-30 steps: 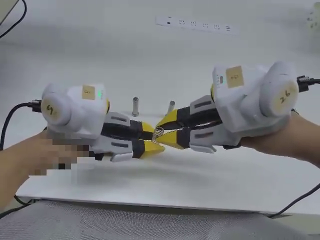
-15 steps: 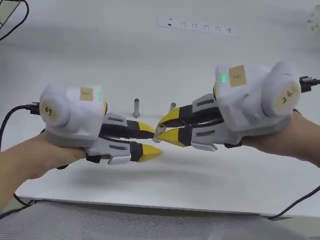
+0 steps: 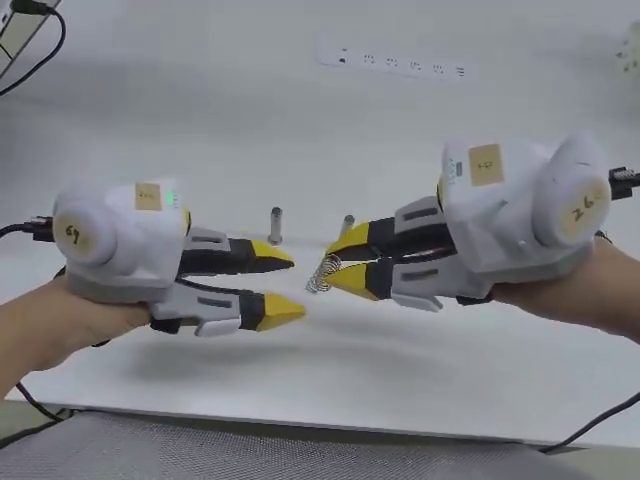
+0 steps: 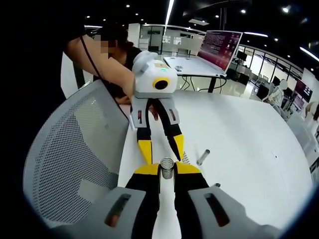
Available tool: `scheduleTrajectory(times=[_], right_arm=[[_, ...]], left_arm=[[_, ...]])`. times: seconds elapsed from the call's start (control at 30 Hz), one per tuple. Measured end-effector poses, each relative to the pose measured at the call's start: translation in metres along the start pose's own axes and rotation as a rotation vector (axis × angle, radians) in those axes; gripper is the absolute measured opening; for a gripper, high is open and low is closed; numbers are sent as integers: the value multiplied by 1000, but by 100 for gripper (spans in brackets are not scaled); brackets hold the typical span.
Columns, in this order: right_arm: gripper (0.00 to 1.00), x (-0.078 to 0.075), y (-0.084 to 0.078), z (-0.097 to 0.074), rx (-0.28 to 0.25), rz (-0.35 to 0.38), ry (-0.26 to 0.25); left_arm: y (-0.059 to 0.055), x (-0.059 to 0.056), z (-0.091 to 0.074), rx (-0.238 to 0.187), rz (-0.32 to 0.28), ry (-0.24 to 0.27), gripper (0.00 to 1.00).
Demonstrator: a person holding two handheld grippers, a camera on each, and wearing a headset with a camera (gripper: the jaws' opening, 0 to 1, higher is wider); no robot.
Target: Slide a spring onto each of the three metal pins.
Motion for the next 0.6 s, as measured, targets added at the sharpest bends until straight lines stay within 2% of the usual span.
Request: scheduleTrajectory(times=[0.37, 0.6], right_arm=[[7, -6, -7, -11, 3, 21, -34], [7, -10, -15, -20, 10, 42, -65]], left_arm=[[-2, 11, -18, 3, 9, 59, 31], [-3, 23, -36, -17, -6, 131, 37]])
Point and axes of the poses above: the centre of the closed fingertips' face, and the gripper's own axes: z roughly forward along the fingers, x roughly to its left, y roughly out of its top, the point moved 5 cm from there along -z, roughly backward along the fingers, and after that the axes turned 6 degrees about -x, right-handed, at the moved point
